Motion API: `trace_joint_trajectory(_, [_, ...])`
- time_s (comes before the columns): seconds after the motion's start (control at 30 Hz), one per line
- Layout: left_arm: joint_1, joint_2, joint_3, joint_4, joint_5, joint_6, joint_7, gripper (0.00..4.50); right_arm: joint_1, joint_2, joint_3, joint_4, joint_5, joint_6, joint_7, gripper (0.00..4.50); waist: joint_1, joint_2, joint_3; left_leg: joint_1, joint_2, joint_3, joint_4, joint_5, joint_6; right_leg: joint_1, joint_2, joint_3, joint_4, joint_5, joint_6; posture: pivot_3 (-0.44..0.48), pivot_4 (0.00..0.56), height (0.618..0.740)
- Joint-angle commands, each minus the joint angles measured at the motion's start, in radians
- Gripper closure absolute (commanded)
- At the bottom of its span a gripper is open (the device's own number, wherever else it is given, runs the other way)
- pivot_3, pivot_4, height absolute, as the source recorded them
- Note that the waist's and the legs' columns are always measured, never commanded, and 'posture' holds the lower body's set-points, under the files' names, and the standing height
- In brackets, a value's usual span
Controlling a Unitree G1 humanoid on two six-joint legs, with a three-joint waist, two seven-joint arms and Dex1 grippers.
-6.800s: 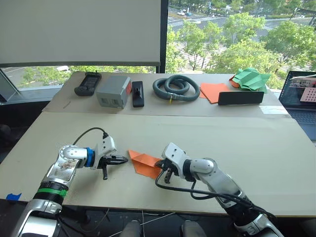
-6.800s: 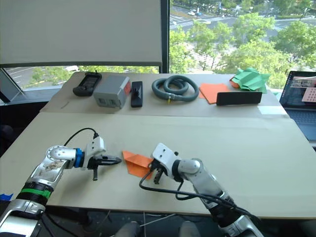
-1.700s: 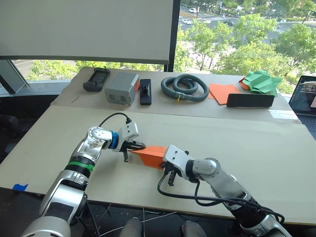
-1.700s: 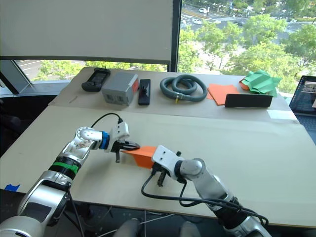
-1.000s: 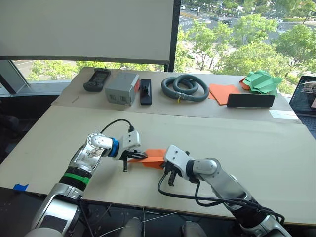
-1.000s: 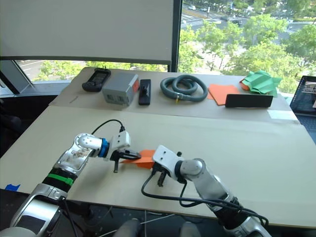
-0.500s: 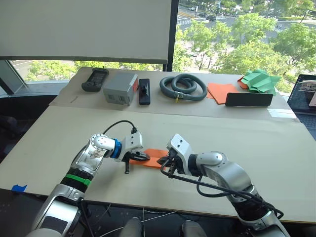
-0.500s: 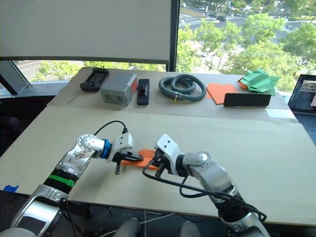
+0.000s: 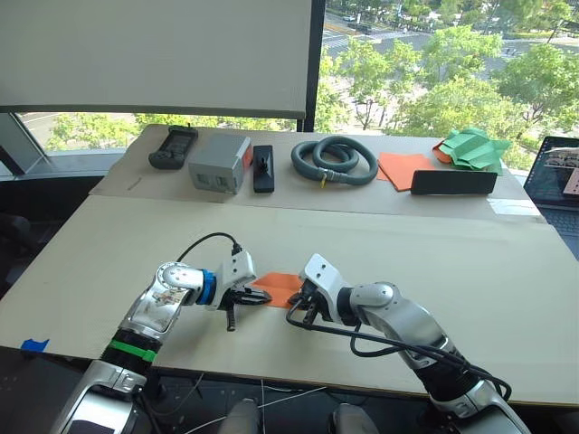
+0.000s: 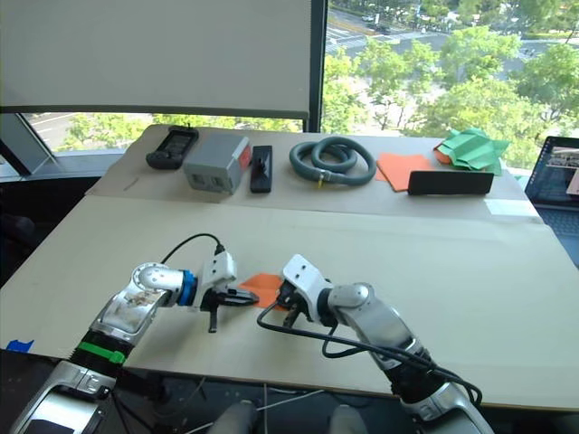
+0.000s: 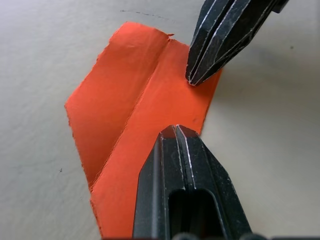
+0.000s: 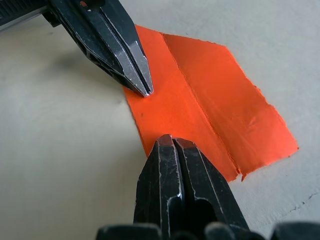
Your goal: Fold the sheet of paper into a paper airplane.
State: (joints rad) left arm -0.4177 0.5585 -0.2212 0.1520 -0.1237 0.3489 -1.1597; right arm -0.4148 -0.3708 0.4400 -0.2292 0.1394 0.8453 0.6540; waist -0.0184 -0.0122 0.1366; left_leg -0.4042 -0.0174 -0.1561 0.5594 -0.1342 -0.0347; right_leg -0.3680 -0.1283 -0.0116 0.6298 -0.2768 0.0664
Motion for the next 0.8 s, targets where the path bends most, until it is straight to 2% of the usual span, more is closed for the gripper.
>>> trace_joint_trajectory(0.03, [0.036,-0.002,0.043,-0.028,-0.019,0.029,0.061,4.50,0.018,-0.007,0.015,0.021,-0.019,0.018,-0.017,4.47,0.000,0.000,0.000,0.000,0.000,0.000,0.000,0.000,0.000,0.000,0.000,0.000,0.000,0.000,0.000,0.000,0.150,0.702])
trace_joint_trajectory(0.5, [0.172,-0.045,0.082,-0.182,-0.111,0.145,0.193,4.50,0.019,-0.007,0.006,-0.001,-0.010,0.025,-0.022,4.47,0.001,0.001,-0.001,0.000,0.000,0.000,0.000,-0.004,-0.007,0.000,0.000,0.000,0.000,0.000,0.000,0.000,0.150,0.702])
trace_joint_trajectory(0.8, [0.264,-0.052,0.091,-0.201,-0.138,0.171,0.261,4.50,0.010,0.005,-0.006,-0.006,-0.001,0.034,-0.027,4.47,0.001,0.002,-0.002,0.000,0.000,0.000,0.000,-0.004,-0.007,0.000,0.000,0.000,0.000,0.000,-0.001,0.000,0.150,0.702])
